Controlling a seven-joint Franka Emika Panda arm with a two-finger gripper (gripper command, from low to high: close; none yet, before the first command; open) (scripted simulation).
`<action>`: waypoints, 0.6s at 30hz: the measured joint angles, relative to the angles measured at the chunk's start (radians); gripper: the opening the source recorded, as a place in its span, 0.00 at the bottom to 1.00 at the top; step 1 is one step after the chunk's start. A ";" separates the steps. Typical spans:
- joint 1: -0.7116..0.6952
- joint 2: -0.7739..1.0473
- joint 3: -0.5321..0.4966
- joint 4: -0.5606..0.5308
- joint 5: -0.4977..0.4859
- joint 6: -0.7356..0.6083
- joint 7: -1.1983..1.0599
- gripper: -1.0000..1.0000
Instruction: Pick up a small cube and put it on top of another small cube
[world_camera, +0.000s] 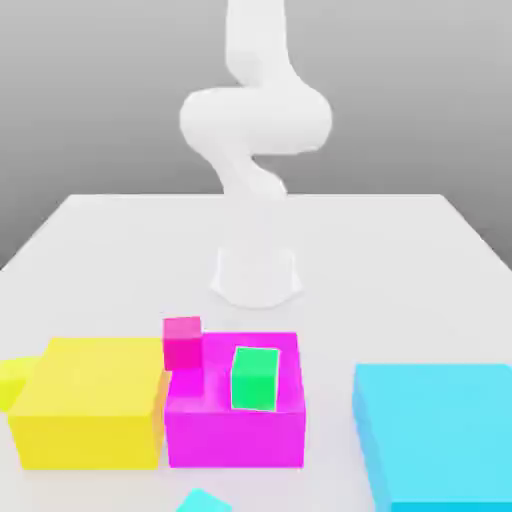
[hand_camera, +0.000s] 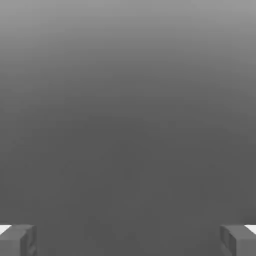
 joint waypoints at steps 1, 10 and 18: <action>-0.010 0.039 0.006 0.001 -0.004 0.012 0.017 0.50; -0.077 0.369 0.040 0.005 -0.043 0.108 0.161 0.50; -0.110 0.659 0.039 0.009 -0.071 0.194 0.284 0.50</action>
